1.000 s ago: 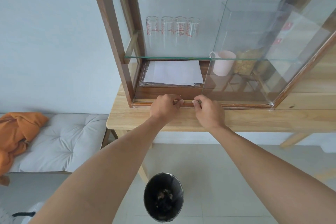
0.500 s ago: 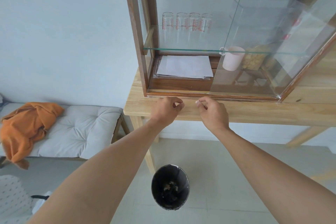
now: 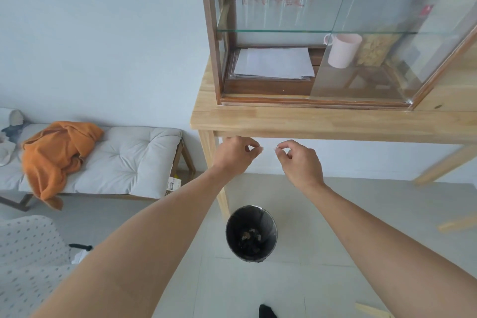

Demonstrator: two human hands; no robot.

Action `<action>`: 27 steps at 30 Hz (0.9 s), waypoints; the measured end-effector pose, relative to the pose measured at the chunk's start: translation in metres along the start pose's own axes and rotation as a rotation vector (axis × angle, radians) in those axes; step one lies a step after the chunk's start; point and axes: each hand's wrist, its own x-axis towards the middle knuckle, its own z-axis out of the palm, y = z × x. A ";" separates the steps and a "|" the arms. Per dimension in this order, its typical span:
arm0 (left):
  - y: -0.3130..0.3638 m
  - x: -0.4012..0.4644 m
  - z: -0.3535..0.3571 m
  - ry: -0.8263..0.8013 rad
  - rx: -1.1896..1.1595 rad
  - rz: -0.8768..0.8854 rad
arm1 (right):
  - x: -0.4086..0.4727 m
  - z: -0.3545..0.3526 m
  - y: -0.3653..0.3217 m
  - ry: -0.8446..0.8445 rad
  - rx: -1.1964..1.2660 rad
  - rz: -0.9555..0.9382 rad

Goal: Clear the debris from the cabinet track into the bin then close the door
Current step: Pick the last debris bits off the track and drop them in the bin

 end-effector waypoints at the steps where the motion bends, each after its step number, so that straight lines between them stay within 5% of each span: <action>1: -0.003 -0.003 0.004 -0.011 0.002 -0.009 | -0.003 0.005 0.005 -0.014 -0.005 0.007; 27: -0.122 -0.042 0.151 -0.223 0.098 -0.364 | -0.030 0.128 0.130 -0.431 -0.107 0.149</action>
